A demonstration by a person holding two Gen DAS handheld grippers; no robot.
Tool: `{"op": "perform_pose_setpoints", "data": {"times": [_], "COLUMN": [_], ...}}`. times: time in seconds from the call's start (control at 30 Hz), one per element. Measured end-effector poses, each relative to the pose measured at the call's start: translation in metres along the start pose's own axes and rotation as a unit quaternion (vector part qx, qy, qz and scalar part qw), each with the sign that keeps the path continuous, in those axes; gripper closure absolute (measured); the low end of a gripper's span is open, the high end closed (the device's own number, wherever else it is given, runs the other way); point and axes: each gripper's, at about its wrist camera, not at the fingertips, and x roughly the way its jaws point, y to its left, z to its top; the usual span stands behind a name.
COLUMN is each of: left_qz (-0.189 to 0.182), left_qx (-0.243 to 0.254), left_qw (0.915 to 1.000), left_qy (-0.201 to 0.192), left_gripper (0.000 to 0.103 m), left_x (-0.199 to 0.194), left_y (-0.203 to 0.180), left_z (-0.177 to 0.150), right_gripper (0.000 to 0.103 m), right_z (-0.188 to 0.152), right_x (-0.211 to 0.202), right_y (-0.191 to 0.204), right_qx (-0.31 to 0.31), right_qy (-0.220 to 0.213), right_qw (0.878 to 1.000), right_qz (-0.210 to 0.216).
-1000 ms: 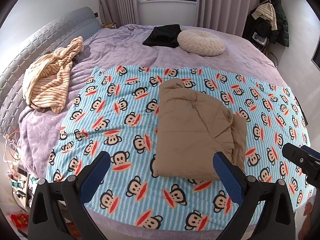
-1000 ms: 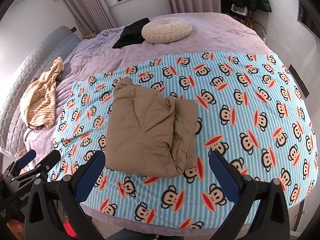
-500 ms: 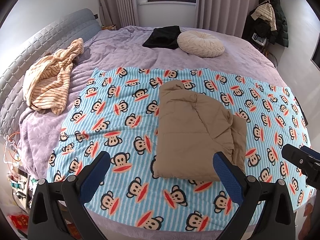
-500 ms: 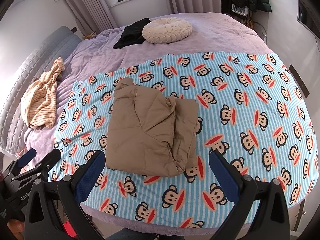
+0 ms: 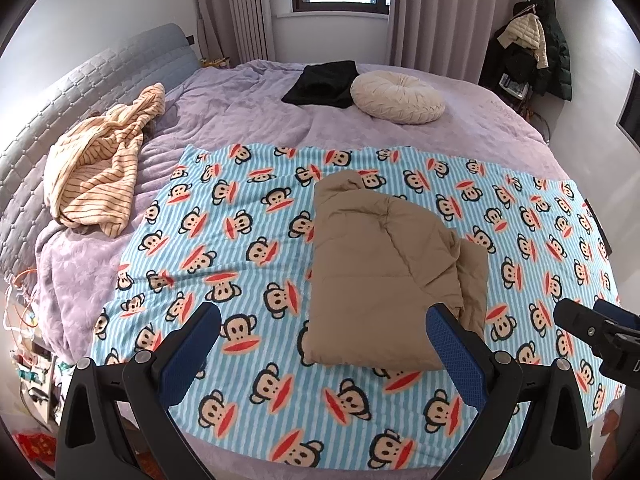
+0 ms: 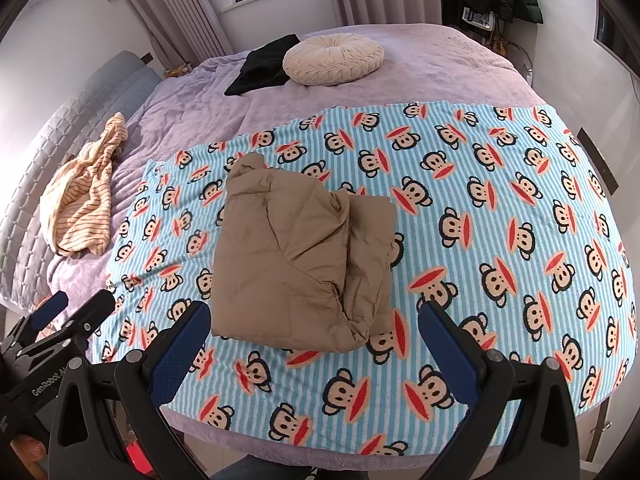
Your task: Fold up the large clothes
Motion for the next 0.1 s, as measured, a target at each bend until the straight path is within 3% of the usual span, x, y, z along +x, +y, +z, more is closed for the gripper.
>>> {"op": "perform_pose_setpoints", "data": {"times": [0.1], "left_qz": [-0.002], "left_qx": [0.003], "left_qw": [1.0], "left_qy": [-0.001], "left_gripper": [0.0], "left_x": [-0.0003], "left_y": [-0.0013], "left_z": [0.0011], "right_gripper": [0.0], "right_z": [0.0009], "right_x": [-0.0004], "right_y": [-0.0004], "right_qx": [0.0], "right_qy": [0.0], "right_qw": [1.0], "right_qz": [0.0]}}
